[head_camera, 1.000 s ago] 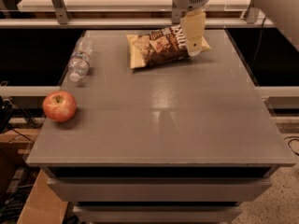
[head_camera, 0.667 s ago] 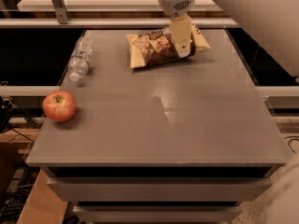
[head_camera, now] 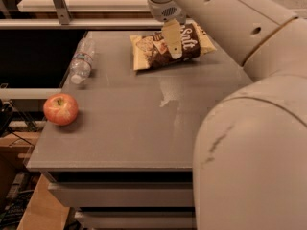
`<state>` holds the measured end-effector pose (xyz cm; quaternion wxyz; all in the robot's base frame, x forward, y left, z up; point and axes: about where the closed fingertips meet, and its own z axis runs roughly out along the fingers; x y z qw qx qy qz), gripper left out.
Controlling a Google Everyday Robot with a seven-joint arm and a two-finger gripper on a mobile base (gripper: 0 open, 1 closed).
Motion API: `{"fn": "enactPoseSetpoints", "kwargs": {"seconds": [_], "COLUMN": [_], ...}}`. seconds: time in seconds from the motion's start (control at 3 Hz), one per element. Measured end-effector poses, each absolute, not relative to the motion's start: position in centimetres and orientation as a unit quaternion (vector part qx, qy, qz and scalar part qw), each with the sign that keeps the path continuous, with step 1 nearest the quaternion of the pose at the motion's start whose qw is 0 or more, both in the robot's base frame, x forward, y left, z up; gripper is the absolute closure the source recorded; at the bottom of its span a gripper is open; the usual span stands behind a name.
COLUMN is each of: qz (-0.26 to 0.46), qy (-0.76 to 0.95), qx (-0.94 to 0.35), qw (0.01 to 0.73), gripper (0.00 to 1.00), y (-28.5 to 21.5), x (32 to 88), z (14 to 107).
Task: Move brown chip bag near apple
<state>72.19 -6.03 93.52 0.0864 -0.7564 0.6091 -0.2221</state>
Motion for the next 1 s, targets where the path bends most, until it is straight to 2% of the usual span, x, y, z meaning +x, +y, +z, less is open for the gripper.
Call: {"fn": "enactPoseSetpoints", "kwargs": {"seconds": [0.67,1.0], "qz": [-0.194,-0.177], "qy": [0.644,0.656], "qx": [-0.737,-0.732], "qw": [0.059,0.055], "gripper": [0.00,0.16], "y": [-8.1,-9.1], "x": [75.5,76.0], "z": [88.5,86.4]}}
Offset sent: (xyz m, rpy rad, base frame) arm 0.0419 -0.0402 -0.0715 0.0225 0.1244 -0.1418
